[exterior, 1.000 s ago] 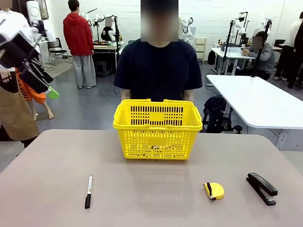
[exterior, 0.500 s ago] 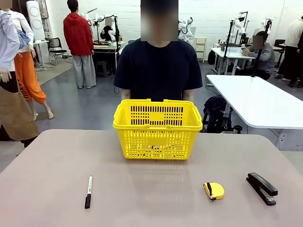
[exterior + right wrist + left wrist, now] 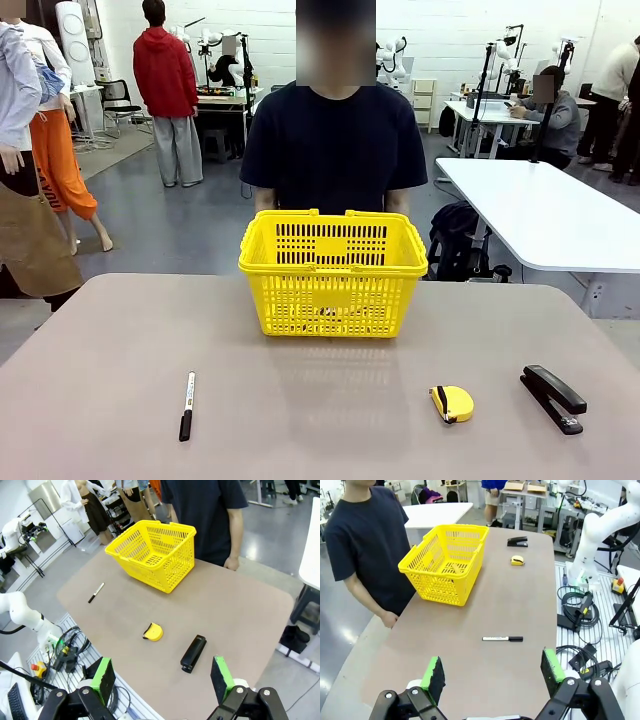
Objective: Place the items the person wants into the basket.
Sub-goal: Pick up the item the person points to and place it in the Market Basket.
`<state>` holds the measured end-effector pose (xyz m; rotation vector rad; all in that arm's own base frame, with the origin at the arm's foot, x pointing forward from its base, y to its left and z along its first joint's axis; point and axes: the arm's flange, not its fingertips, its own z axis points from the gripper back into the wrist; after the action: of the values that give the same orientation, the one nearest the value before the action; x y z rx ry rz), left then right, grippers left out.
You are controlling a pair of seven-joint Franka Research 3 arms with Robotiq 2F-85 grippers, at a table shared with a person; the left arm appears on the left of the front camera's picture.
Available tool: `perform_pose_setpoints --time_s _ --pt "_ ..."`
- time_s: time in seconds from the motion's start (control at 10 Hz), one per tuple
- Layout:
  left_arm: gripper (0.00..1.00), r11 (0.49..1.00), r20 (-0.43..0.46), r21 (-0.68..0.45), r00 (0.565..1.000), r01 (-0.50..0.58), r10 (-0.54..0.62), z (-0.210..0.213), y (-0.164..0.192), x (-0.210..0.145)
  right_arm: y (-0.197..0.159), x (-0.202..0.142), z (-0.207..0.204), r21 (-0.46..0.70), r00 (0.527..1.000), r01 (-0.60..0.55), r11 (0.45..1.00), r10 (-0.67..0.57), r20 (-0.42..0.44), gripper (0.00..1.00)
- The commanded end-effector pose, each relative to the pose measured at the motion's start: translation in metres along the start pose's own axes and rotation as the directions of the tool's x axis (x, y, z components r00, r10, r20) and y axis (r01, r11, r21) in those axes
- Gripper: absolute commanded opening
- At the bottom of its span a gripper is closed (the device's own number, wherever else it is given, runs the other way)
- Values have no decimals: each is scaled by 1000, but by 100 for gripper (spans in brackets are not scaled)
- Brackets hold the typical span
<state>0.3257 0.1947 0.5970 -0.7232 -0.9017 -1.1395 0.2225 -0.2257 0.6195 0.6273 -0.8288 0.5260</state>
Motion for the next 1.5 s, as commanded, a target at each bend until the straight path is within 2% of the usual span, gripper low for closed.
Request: perform_pose_setpoints --time_s 0.0,0.1,1.4 --pt "100 999 -3 -14 1000 29 -29 1 -6 3 0 3 0 21 999 -13 1000 12 34 100" --pt "100 1000 0 0 1000 0 0 0 0 0 0 3 0 21 999 -13 1000 12 34 100" --pt "100 1000 0 0 1000 0 0 0 0 0 0 3 0 21 999 -13 1000 12 34 100"
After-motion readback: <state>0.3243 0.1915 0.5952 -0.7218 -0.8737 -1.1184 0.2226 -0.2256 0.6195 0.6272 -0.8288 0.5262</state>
